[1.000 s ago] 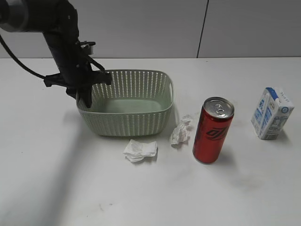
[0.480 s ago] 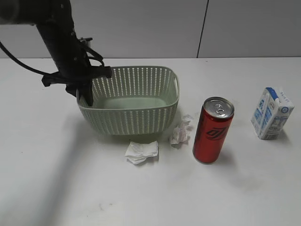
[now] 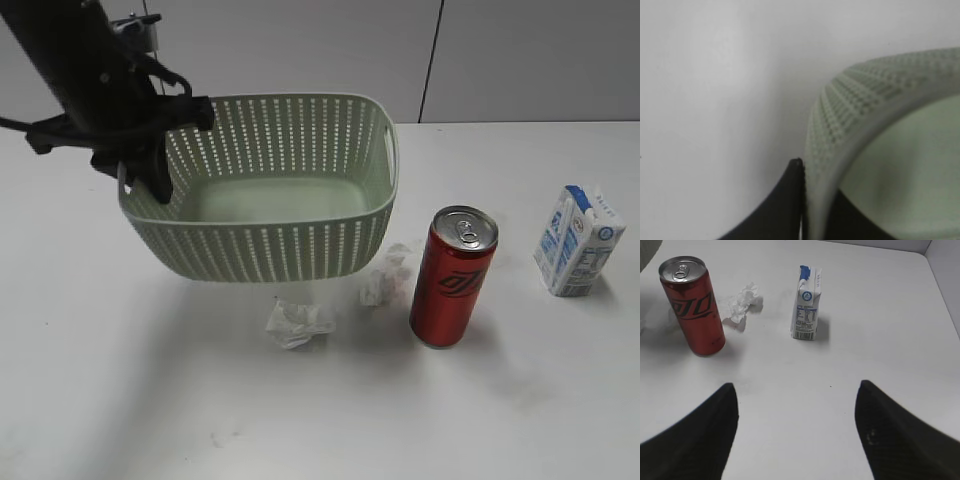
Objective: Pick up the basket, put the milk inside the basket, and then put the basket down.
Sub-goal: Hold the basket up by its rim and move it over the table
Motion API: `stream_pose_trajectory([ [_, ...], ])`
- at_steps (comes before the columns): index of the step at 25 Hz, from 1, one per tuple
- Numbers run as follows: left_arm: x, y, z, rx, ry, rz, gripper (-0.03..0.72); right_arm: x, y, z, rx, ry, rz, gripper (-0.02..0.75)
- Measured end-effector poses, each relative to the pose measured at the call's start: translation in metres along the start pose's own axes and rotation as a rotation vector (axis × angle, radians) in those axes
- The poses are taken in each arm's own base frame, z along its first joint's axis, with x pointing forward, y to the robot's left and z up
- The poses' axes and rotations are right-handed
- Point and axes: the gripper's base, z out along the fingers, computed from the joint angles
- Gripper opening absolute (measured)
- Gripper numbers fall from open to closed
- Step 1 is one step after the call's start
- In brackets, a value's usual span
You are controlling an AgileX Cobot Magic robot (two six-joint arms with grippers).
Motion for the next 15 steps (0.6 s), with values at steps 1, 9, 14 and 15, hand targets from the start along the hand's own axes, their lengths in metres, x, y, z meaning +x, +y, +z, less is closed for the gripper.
stream_pose_trajectory([
  [1,0.009,0.0,-0.003,0.005,-0.013,-0.004,0.006,0.0,0.0,0.0,0.0,0.0,0.0,0.572],
  [9,0.076,0.012,0.002,-0.019,-0.042,0.023,0.006,0.0,0.0,0.0,0.0,0.0,0.0,0.572],
  [14,0.104,0.023,0.023,-0.044,0.011,0.0,0.004,-0.002,0.0,0.0,0.0,0.005,0.017,0.572],
  [15,0.106,0.024,0.026,-0.048,0.019,-0.003,0.004,-0.005,0.0,0.001,-0.001,0.018,0.026,0.572],
])
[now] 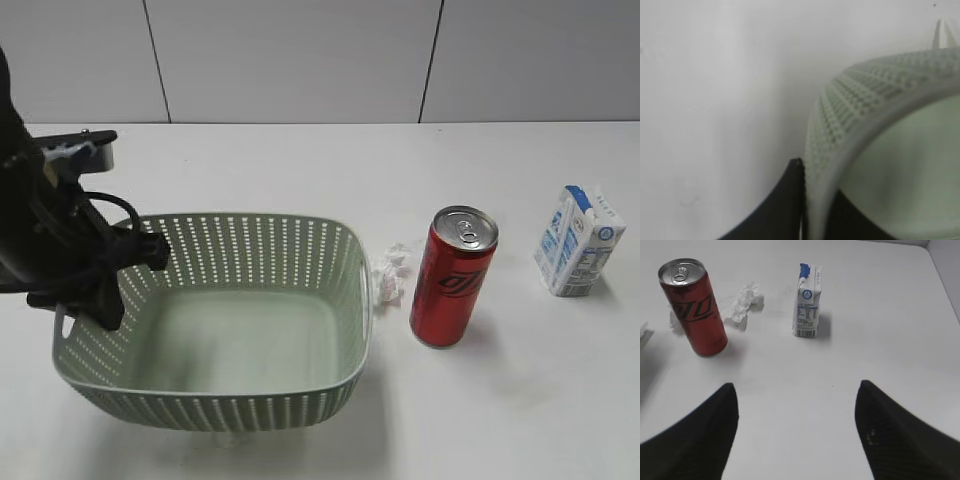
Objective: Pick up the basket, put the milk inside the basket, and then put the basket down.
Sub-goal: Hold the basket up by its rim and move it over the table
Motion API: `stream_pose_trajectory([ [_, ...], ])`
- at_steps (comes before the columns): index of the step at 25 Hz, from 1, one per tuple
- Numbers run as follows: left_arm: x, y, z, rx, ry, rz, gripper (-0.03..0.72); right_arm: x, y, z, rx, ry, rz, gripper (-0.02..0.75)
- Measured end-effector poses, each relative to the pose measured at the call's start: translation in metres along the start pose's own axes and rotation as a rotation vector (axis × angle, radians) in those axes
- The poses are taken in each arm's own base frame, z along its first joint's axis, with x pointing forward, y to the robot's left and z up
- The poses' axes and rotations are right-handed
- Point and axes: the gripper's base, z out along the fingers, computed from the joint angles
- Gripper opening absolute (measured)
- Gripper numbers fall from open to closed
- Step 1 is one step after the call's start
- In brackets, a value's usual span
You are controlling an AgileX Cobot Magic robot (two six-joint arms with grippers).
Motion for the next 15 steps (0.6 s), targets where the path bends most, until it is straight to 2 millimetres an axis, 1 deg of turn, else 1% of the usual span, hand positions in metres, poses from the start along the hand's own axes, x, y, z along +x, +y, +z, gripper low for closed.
stream_pose_trajectory([
  [2,0.003,0.002,0.004,-0.006,0.011,-0.005,0.004,-0.008,0.0,0.005,-0.005,0.044,0.016,0.571],
  [4,0.004,0.002,0.004,-0.004,0.008,-0.006,0.004,-0.02,-0.001,0.012,-0.01,0.102,0.026,0.557],
  [8,0.003,0.001,0.004,0.005,-0.001,-0.013,0.004,-0.053,-0.001,0.037,-0.052,0.231,0.064,0.486],
  [11,0.003,0.001,0.004,0.006,-0.001,-0.014,0.004,-0.083,-0.001,0.064,-0.089,0.307,0.096,0.453],
  [15,0.003,0.001,0.004,0.008,-0.001,-0.016,0.004,-0.113,-0.003,0.116,-0.119,0.436,0.121,0.443],
])
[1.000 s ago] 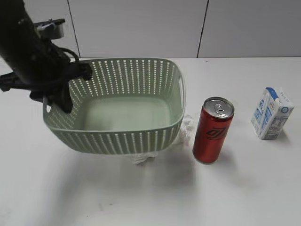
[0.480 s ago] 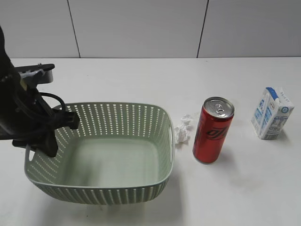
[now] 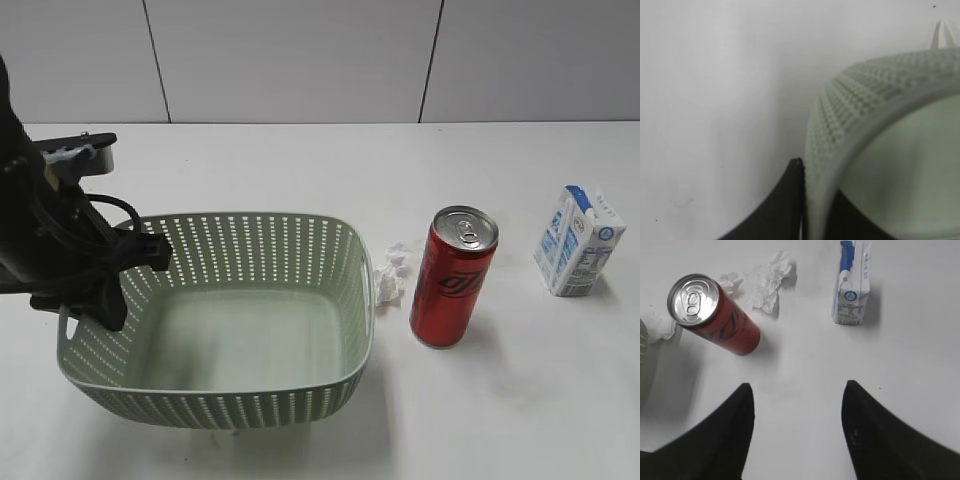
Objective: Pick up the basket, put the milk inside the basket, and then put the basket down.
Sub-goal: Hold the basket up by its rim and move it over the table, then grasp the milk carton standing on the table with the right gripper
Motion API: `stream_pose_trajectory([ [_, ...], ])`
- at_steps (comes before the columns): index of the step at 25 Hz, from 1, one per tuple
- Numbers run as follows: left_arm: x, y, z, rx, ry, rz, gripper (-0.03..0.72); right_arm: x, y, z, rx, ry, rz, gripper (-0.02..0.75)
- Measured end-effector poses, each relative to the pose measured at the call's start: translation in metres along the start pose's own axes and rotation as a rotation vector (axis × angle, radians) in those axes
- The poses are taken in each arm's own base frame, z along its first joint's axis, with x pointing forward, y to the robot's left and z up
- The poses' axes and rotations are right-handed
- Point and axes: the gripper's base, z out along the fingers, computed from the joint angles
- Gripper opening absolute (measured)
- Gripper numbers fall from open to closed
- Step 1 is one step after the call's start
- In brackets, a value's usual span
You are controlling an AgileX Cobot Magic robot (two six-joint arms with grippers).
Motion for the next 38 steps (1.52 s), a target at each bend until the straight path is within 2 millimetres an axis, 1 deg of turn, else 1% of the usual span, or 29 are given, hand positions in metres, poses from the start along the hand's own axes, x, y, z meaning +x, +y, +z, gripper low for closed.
stream_pose_trajectory([
  [3,0.0,0.0,0.0,0.0,0.0,0.0,0.004,-0.033,-0.003,0.034,-0.022,0.093,0.001,0.442],
  [5,0.0,0.0,0.0,0.0,0.0,0.0,0.004,-0.049,-0.006,0.061,-0.041,0.157,-0.001,0.438],
  [8,0.0,0.0,0.0,0.0,0.0,0.0,0.004,-0.067,-0.01,0.098,-0.065,0.228,-0.001,0.424],
  [10,0.0,0.0,0.0,0.0,0.0,0.0,0.004,-0.075,-0.013,0.122,-0.071,0.27,0.004,0.416],
  [12,0.0,0.0,0.0,0.0,0.0,0.0,0.004,-0.079,-0.017,0.147,-0.072,0.317,0.012,0.407],
  [15,0.0,0.0,0.0,0.0,-0.001,0.0,0.004,-0.081,-0.022,0.177,-0.067,0.354,0.019,0.398],
  [20,0.0,0.0,0.0,0.001,-0.001,-0.001,0.004,-0.084,-0.029,0.215,-0.065,0.391,0.013,0.377],
  [21,0.0,0.0,0.0,0.001,-0.001,-0.001,0.004,-0.085,-0.03,0.222,-0.064,0.395,0.012,0.356],
  [22,0.0,0.0,0.0,0.002,-0.001,-0.001,0.004,-0.086,-0.03,0.228,-0.067,0.402,0.004,0.314],
  [23,0.0,0.0,0.0,0.003,0.0,-0.002,0.004,-0.087,-0.029,0.234,-0.07,0.408,-0.007,0.244],
  [25,0.0,0.0,0.0,0.005,0.001,-0.004,0.004,-0.087,-0.024,0.242,-0.079,0.419,-0.04,0.084],
  [26,0.0,-0.001,0.0,0.007,0.001,-0.006,0.004,-0.087,-0.019,0.245,-0.085,0.426,-0.057,0.036],
  [27,0.0,-0.001,0.0,0.007,0.001,-0.006,0.004,-0.087,-0.013,0.247,-0.089,0.429,-0.08,0.012],
  [31,0.0,-0.001,0.0,0.009,0.002,-0.008,0.004,-0.082,0.007,0.249,-0.072,0.473,-0.179,0.011],
  [33,0.0,-0.001,0.0,0.009,0.002,-0.008,0.004,-0.08,0.013,0.243,-0.059,0.5,-0.202,0.011],
  [35,0.0,-0.001,0.0,0.01,0.003,-0.009,0.004,-0.082,0.016,0.232,-0.055,0.509,-0.197,0.011],
  [38,0.0,-0.001,0.0,0.01,0.002,-0.009,0.004,-0.094,0.019,0.202,-0.041,0.456,-0.19,0.017],
])
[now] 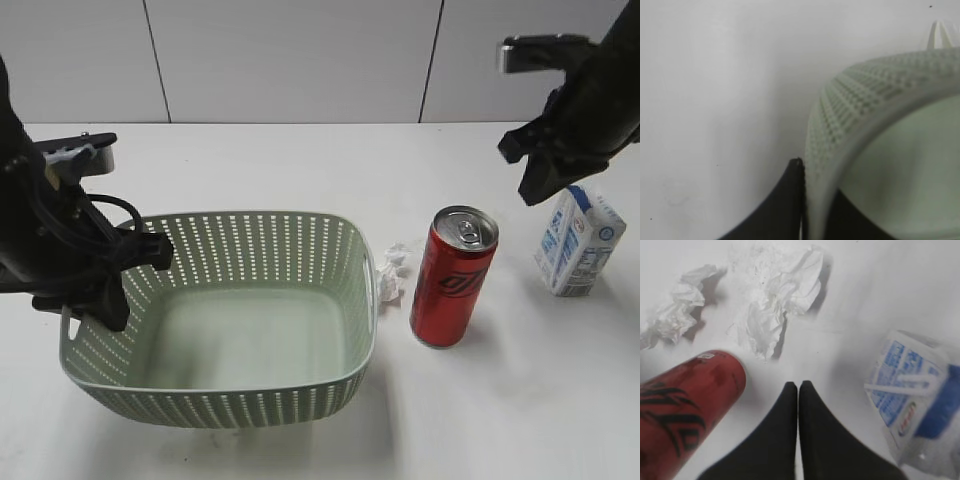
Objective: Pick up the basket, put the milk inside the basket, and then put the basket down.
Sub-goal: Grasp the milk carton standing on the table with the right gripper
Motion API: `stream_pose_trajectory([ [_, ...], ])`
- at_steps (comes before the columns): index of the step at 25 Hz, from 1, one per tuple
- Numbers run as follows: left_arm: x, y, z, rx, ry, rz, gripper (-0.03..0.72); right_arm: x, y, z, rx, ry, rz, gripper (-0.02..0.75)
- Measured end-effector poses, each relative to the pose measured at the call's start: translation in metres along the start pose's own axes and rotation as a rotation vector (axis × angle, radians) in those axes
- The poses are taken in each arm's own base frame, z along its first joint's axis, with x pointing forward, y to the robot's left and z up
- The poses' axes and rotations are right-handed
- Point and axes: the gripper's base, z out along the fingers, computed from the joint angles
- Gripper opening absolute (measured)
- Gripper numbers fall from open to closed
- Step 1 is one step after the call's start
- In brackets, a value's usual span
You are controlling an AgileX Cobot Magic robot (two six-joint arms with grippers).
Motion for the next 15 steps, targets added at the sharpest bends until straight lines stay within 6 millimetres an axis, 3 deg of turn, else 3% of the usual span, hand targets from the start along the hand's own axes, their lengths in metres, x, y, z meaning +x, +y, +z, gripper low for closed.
stream_pose_trajectory([
  [3,0.0,0.0,0.0,0.001,-0.001,-0.001,0.004,0.006,0.005,-0.039,0.015,-0.069,-0.009,0.125],
  [9,0.0,0.0,0.0,0.001,-0.001,-0.001,0.004,0.034,0.013,-0.113,0.06,-0.161,-0.018,0.512],
  [11,0.0,0.0,0.0,0.002,0.0,-0.001,0.004,0.046,0.016,-0.134,0.075,-0.188,-0.024,0.565],
  [15,0.0,0.0,0.0,0.002,-0.001,-0.001,0.004,0.075,0.023,-0.178,0.096,-0.303,-0.036,0.589],
])
